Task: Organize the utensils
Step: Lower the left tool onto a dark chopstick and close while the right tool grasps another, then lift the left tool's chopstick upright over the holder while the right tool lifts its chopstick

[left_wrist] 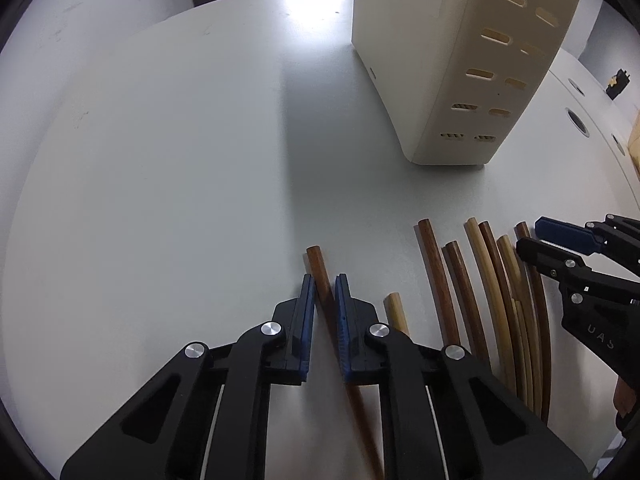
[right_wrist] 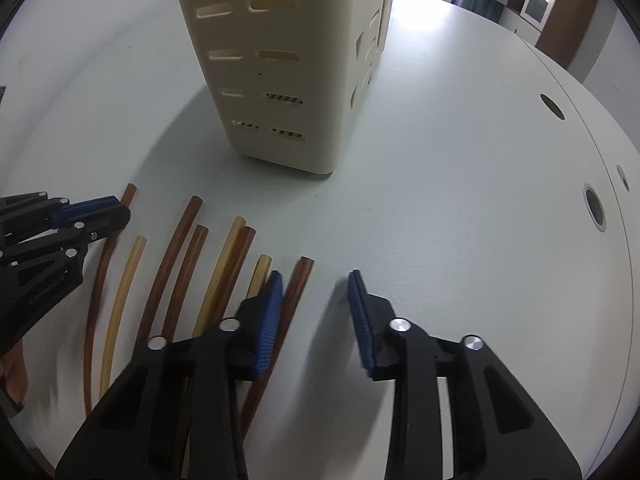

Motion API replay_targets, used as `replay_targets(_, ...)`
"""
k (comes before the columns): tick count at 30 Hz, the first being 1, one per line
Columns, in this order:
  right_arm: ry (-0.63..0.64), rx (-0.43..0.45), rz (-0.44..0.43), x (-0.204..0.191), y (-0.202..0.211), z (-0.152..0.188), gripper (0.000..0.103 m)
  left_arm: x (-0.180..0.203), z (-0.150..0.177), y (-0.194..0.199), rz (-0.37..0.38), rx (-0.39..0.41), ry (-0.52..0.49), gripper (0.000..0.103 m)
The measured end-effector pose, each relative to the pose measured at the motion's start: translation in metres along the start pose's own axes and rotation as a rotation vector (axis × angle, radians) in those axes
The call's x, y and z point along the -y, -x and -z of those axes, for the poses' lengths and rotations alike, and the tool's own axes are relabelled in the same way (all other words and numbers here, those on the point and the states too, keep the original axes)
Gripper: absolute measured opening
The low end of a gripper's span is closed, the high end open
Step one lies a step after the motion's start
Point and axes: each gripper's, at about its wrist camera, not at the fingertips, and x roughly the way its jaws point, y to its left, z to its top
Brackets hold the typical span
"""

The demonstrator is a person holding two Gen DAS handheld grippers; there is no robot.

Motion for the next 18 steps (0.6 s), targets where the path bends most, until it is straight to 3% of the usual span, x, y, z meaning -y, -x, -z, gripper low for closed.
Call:
replay_targets(4, -0.009, 0.011, -0.020, -0.004, 0.001, 0.000, 0.008, 0.000, -0.002, -0.005, 0.004, 0.005, 0.002, 0.007)
replay_targets(9, -0.063, 0.038, -0.082, 0.003, 0.008, 0.001, 0.008, -0.017, 0.000, -0.001, 0.031, 0.027, 0.017, 0.007)
replay_targets(18, -0.099, 0.258, -0.151, 0.006, 0.077, -0.007, 0.008, -0.014, -0.006, 0.063, 0.068, 0.233, 0.008, 0.007)
